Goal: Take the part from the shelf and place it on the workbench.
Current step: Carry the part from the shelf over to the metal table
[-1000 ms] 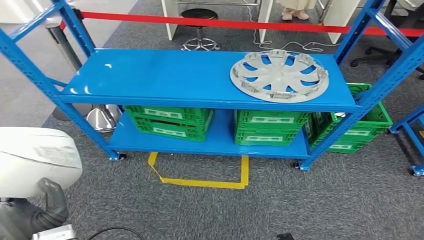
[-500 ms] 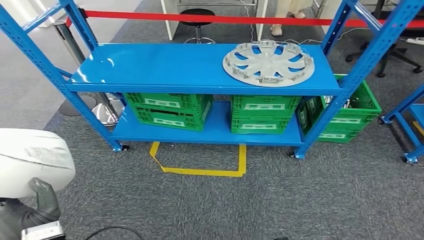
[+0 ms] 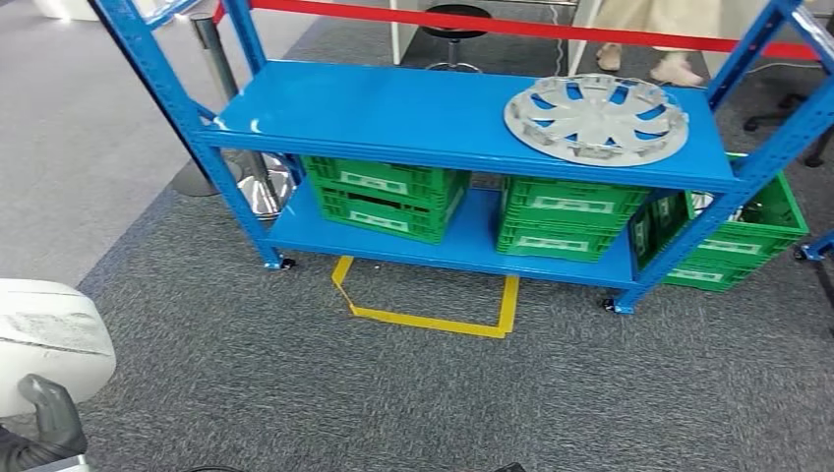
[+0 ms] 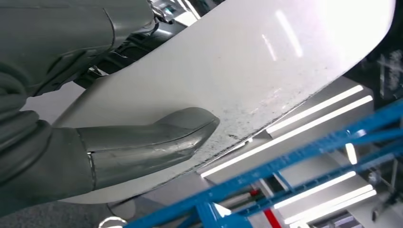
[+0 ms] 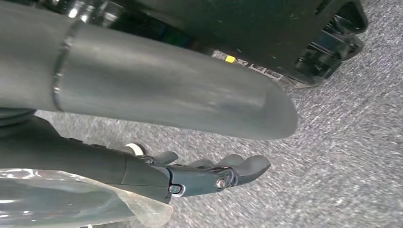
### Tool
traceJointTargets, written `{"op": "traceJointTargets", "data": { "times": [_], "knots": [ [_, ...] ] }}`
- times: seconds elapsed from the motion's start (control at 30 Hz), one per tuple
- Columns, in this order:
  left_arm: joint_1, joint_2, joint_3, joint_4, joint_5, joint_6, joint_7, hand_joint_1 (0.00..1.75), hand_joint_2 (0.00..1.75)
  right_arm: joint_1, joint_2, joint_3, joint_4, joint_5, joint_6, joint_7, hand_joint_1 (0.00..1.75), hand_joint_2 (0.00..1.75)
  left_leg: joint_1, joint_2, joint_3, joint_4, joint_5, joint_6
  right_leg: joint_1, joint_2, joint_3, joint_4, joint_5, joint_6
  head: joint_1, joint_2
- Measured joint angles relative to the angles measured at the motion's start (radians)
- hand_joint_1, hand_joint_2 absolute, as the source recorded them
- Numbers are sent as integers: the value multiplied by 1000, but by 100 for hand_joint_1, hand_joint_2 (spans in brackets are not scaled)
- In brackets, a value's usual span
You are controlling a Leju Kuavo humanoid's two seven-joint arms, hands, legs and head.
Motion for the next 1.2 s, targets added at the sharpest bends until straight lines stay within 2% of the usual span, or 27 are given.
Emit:
{"op": "traceJointTargets", "data": {
  "times": [0.07, 0.1, 0.13, 0.17, 0.2, 0.23, 0.3, 0.33, 0.37, 0.43, 0.47, 0.5, 0.53, 0.6, 0.63, 0.67, 0.7, 0.73, 0.8, 0.87, 0.9, 0.97, 1.03, 1.1, 1.13, 1.17, 1.2],
  "knots": [
    [1, -2, 1, -1, 11, 0, 0, 175, 175, 2, 0, 5, 0, 4, 6, -8, 0, 0, 2, -18, -14, 0, 10, 11, -4, 59, -53, 111, -65, 8, 4, 0],
    [1, -2, 1, -1, 16, 0, 0, 175, 175, 5, 0, 8, 0, 8, 12, -10, 0, 0, 1, -29, -22, 2, 14, 14, -5, 74, -87, 186, -99, 10, 5, 0],
    [2, -2, 1, -1, 20, 0, 0, 175, 175, 8, -1, 11, 0, 12, 19, -9, 0, 0, 0, -41, -29, 5, 18, 15, -6, 80, -114, 245, -119, 11, 6, 0],
    [3, -2, 1, -1, 25, 0, -1, 175, 175, 12, -1, 15, 0, 18, 26, -6, 0, 0, -1, -53, -34, 8, 20, 15, -6, 82, -126, 273, -119, 11, 6, 0],
    [4, -2, 1, -1, 29, 0, -2, 175, 175, 14, -1, 19, 1, 23, 32, -2, 0, 0, -2, -66, -38, 11, 22, 14, -6, 84, -118, 259, -99, 11, 6, 0],
    [4, -2, 1, -1, 31, 0, -2, 175, 175, 16, -1, 23, 1, 28, 37, 1, 0, 0, -2, -79, -40, 15, 22, 13, -6, 90, -90, 205, -63, 9, 6, 0],
    [4, -2, 1, -1, 32, 0, -3, 175, 175, 16, -1, 32, 1, 38, 43, 3, 0, 0, -3, -102, -45, 25, 22, 10, -9, 131, -19, 62, -2, 2, 5, 0],
    [3, -3, 1, -1, 32, 0, -4, 175, 175, 16, -2, 36, 2, 42, 46, 3, 0, 0, -3, -113, -51, 31, 22, 6, -10, 149, 7, 14, 10, -1, 5, 0],
    [2, -3, 1, -1, 32, 0, -4, 175, 175, 16, -2, 40, 2, 45, 47, 4, 0, 0, -3, -123, -58, 36, 24, 1, -11, 160, 19, -9, 10, -4, 4, 0],
    [3, -3, 1, -1, 32, 0, -6, 175, 175, 15, -2, 44, 3, 49, 49, 4, 0, 0, -2, -142, -71, 40, 30, -11, -12, 147, 22, -15, 9, -10, 4, 0],
    [4, -3, 1, -1, 32, 0, -6, 175, 175, 15, -2, 45, 3, 50, 50, 5, 0, 0, -2, -140, -77, 45, 28, -17, -13, 135, 21, -17, 12, -14, 4, 0],
    [5, -3, 1, -1, 32, 0, -7, 175, 175, 15, -1, 47, 3, 50, 50, 5, 0, 0, -2, -125, -86, 63, 15, -23, -15, 123, 21, -20, 15, -19, 2, 0],
    [5, -3, 1, -2, 31, 0, -8, 175, 175, 15, -1, 49, 3, 50, 51, 5, 0, 0, -2, -104, -103, 102, -10, -29, -17, 109, 21, -23, 17, -24, 0, 0],
    [4, -3, 1, -2, 32, 0, -9, 175, 175, 17, -1, 51, 3, 51, 52, 4, 0, 0, 4, -63, -162, 235, -80, -42, -18, 81, 18, -23, 18, -28, -3, 0],
    [3, -3, 1, -2, 33, 0, -9, 175, 175, 17, -1, 52, 3, 51, 52, 5, 0, 0, 8, -57, -190, 300, -106, -47, -17, 65, 16, -22, 18, -28, -3, 0],
    [4, -3, 1, -2, 38, 0, -10, 175, 175, 18, -1, 52, 4, 51, 52, 5, 0, 0, 11, -54, -205, 337, -114, -51, -17, 50, 15, -22, 17, -28, -3, 0],
    [4, -2, 1, -2, 49, 0, -11, 175, 175, 18, -2, 52, 4, 51, 53, 7, 0, 0, 15, -51, -201, 334, -101, -54, -17, 36, 15, -22, 17, -27, -3, 0],
    [4, -2, 1, -2, 66, -1, -14, 175, 175, 17, -2, 52, 4, 51, 54, 9, 0, 0, 18, -45, -176, 287, -70, -56, -18, 24, 17, -22, 16, -26, -3, 0],
    [1, -1, 0, -2, 94, -1, -26, 175, 175, 15, -2, 53, 4, 56, 56, 11, 0, 0, 16, -1, -102, 141, -4, -54, -15, 1, 22, -21, 12, -19, -4, 0],
    [-8, -1, -3, -1, 96, -1, -37, 175, 175, 14, -3, 56, 4, 62, 62, 7, 0, 0, 10, 38, -65, 56, 19, -43, -8, -18, 24, -19, 8, -10, -2, 0],
    [-12, -1, -5, 0, 91, -1, -41, 175, 175, 13, -5, 57, 4, 63, 67, 2, 0, 0, 6, 41, -66, 49, 16, -36, -6, -29, 24, -19, 7, -5, -1, 0],
    [-15, -1, -9, -1, 71, -1, -44, 175, 175, 10, -10, 58, 3, 57, 78, -13, 0, 0, 5, 17, -73, 46, 21, -20, -9, -41, 25, -18, 2, 6, 0, 0],
    [-14, -3, -17, -2, 45, -1, -43, 175, 175, 7, -17, 58, 3, 53, 89, -25, 0, 0, 7, -6, -75, 41, 27, -5, -13, 2, 6, 25, -32, 16, 4, 0],
    [-11, -8, -28, -3, 11, -1, -31, 175, 175, 5, -23, 58, 3, 63, 91, -17, 0, 0, 7, -28, -78, 39, 31, 5, -15, 63, -53, 149, -98, 17, 8, 0],
    [-9, -10, -33, -3, -10, -1, -21, 175, 175, 5, -25, 60, 3, 78, 85, 5, 0, 0, 5, -41, -80, 40, 32, 8, -15, 75, -87, 220, -124, 16, 9, 0],
    [-6, -13, -37, -3, -29, -1, -11, 175, 175, 4, -26, 65, 3, 100, 75, 42, 0, 0, 3, -56, -81, 40, 33, 10, -14, 81, -114, 269, -135, 14, 8, 0],
    [-3, -16, -41, -2, -40, -1, -3, 175, 175, 2, -27, 72, 3, 123, 64, 87, 0, 0, 1, -71, -82, 40, 34, 11, -14, 83, -123, 280, -125, 12, 9, 0]
  ]
}}
